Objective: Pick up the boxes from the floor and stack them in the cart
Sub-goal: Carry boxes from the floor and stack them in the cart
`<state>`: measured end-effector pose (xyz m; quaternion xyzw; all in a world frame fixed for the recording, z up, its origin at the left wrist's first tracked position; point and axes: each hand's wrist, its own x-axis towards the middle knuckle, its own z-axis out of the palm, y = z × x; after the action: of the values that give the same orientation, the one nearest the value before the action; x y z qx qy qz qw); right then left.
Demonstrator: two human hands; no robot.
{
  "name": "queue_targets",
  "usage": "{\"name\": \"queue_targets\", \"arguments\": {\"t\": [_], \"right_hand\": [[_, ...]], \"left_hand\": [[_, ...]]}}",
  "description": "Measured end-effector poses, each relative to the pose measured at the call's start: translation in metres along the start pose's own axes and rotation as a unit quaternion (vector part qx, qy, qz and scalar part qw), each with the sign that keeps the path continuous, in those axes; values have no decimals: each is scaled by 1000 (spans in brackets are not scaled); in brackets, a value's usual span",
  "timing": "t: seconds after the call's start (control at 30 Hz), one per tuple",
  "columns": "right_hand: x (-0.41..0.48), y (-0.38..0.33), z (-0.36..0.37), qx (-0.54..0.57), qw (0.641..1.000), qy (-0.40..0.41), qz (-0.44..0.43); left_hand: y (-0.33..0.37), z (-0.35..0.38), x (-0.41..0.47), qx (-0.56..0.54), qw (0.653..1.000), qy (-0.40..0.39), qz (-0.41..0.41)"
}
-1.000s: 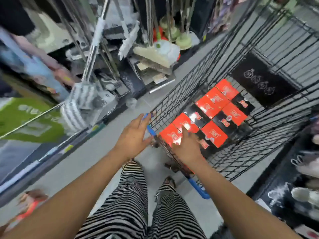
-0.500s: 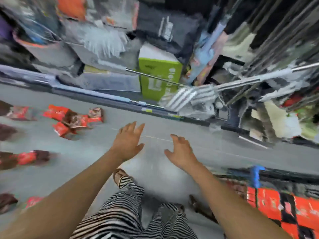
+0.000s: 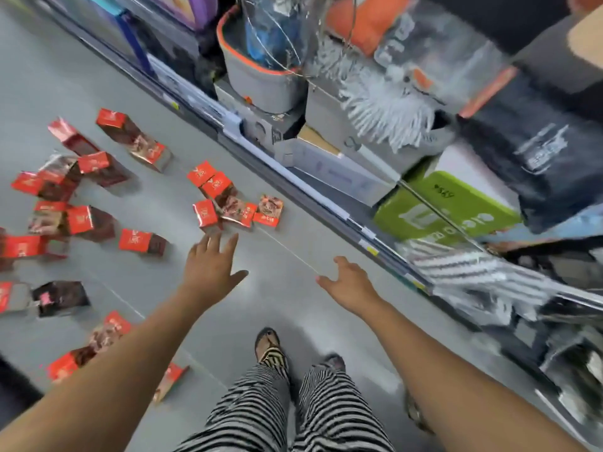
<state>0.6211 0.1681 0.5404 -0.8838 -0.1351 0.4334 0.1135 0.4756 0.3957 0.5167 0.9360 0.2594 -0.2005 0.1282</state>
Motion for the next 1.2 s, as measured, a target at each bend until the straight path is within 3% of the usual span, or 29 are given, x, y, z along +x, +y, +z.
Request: {"name": "queue_targets", "arguments": {"t": [0.4,0.67,0.9,1.0,1.2], "right_hand": [[200,-58,3,6,998,-44,53],[420,-67,104,52,994,-70,59],[604,-59,208,128,990,54,29],[655,-54,237,115,988,105,-6],[700,-31,251,185,974,79,-102]], "left_hand": [[-45,62,155,-121,976,-7,-182],[-84,221,324,-215,959,14,-185],[-141,363,453,-130,981,70,-124],[-155,399,487,-95,982,106,-121],[-165,426,507,-102,979,130,-121]]}}
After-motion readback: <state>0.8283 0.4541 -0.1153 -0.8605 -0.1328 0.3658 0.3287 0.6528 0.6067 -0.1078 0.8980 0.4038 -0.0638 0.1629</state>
